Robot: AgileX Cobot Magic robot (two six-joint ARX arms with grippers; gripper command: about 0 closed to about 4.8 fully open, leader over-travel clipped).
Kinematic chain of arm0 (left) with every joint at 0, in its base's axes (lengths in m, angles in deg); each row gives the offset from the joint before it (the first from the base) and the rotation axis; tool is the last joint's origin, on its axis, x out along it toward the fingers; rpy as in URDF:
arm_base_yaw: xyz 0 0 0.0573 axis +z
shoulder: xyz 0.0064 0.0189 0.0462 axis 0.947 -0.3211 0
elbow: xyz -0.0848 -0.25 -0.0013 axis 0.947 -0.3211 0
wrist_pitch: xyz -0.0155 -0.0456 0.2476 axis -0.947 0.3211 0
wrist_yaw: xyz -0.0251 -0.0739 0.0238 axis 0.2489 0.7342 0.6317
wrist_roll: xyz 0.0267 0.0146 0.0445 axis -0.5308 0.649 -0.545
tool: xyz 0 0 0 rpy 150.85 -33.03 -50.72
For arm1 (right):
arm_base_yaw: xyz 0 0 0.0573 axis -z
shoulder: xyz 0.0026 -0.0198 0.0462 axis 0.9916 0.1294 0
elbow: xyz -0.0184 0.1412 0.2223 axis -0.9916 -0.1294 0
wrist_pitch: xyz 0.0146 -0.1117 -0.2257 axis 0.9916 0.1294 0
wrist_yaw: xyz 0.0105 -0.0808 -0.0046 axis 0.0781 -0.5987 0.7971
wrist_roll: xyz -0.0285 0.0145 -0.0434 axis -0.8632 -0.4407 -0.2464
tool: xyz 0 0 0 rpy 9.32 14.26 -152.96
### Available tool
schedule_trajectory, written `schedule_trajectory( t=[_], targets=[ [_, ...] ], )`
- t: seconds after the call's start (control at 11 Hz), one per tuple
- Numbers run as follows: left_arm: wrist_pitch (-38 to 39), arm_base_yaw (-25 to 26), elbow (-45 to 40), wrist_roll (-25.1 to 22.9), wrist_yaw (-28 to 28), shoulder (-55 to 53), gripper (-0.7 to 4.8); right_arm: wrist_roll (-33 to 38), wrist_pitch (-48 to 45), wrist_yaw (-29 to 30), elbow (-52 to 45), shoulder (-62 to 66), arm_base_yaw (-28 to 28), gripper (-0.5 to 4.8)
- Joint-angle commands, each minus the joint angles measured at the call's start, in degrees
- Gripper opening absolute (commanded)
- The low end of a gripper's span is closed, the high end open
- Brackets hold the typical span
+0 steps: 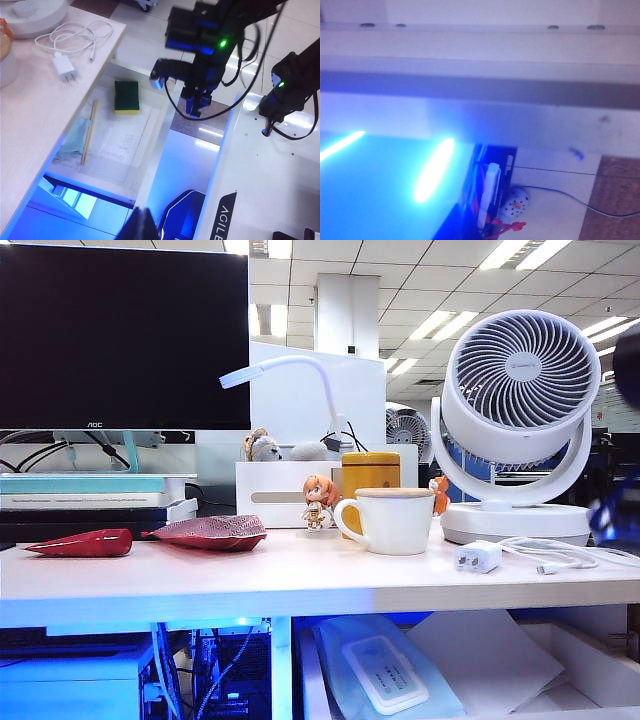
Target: Open the drawer, place the cleaning sponge inside, then close the drawer.
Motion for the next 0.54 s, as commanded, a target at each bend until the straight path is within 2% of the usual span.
schedule_trajectory(
  t=[0.09,0.36,0.54],
  targets=[
    [-0.74,0.0,0.22,0.2,0.22,0.11,-0.06,0.2,-5.75,-1.16,0.28,4.68,-0.07,-0.03],
    [0.37,0.0,0.22,0.2,0.2,0.11,-0.06,0.22,-14.01,-1.57,0.31,10.47,-0.07,-0.03],
    [0.63,0.0,0.22,0.17,0.17,0.11,-0.06,0.22,-15.37,-2.84,0.31,10.49,-0.07,-0.03]
  ],
)
